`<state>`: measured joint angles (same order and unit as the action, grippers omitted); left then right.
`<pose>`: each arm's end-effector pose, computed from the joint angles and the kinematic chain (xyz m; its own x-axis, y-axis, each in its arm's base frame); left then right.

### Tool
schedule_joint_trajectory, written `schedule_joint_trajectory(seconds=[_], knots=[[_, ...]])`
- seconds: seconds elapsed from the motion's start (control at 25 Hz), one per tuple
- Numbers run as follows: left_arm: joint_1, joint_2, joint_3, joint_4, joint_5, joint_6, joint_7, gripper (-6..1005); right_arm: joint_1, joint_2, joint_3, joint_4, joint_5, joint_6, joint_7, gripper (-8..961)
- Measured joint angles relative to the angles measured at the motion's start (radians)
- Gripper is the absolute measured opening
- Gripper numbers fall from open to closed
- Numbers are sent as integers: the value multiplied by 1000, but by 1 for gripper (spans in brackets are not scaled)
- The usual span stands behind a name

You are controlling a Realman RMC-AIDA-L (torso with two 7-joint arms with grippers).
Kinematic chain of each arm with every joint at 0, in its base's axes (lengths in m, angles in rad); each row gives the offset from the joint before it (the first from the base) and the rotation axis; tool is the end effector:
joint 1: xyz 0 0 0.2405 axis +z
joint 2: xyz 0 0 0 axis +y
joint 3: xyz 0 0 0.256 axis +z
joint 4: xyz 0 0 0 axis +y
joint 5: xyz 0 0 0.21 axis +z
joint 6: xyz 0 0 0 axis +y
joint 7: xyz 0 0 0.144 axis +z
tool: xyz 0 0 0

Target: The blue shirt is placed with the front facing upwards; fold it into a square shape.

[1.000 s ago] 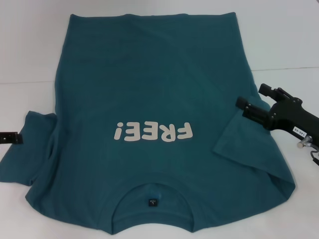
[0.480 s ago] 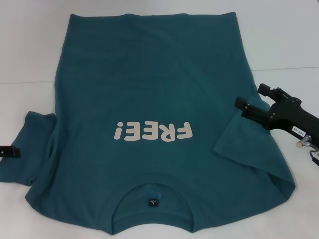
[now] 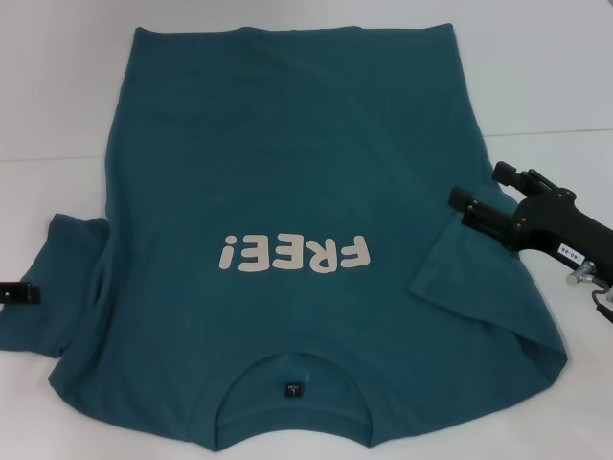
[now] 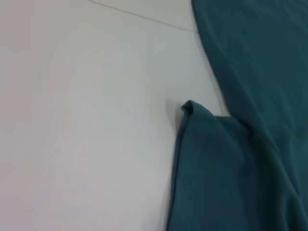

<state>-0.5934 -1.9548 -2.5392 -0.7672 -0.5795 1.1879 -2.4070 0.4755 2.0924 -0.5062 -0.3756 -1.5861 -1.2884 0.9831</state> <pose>-0.3496 0.3786 0.0844 0.2545 0.8561 0.4497 0.9141 -0.0612 -0.4008 0.3071 0.3431 0.0066 0.6239 -0.1577 -0.7654 -0.6872 -0.5770 -0.4413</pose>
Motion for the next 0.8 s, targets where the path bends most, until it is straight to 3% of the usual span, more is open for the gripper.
schedule_joint_trajectory(seconds=[0.8], knots=[[-11,6,4,58,4,-69,-1,840,0,0,0,1,0,0,0,916]])
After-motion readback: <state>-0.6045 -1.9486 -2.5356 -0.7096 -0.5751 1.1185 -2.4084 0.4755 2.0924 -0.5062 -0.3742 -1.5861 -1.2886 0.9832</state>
